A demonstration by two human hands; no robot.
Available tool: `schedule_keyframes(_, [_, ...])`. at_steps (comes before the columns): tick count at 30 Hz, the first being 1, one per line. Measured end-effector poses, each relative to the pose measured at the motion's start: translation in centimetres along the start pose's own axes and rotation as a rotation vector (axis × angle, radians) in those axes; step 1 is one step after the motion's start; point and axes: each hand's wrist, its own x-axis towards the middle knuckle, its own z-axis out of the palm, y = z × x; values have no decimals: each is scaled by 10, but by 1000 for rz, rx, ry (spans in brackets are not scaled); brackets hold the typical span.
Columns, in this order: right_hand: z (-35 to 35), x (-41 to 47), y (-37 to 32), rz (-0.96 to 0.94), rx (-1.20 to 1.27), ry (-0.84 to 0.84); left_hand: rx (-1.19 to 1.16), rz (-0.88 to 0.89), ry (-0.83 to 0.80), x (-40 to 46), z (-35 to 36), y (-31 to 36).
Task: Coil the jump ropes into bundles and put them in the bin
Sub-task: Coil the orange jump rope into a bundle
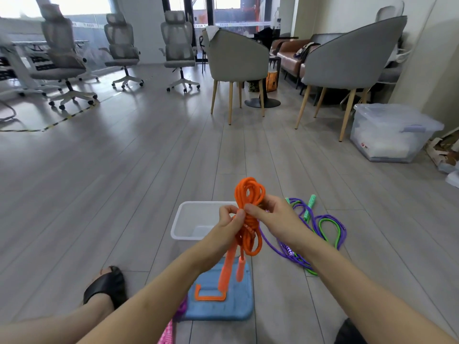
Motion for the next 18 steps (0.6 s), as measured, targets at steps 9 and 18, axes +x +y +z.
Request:
schedule_keyframes(9, [31,-17,-24,20,-28,-43,189,8,63,-31,-58,-5])
schedule_keyframes(18, [86,-21,27,238,139,-135,1100,108,310,-43,-112,-85])
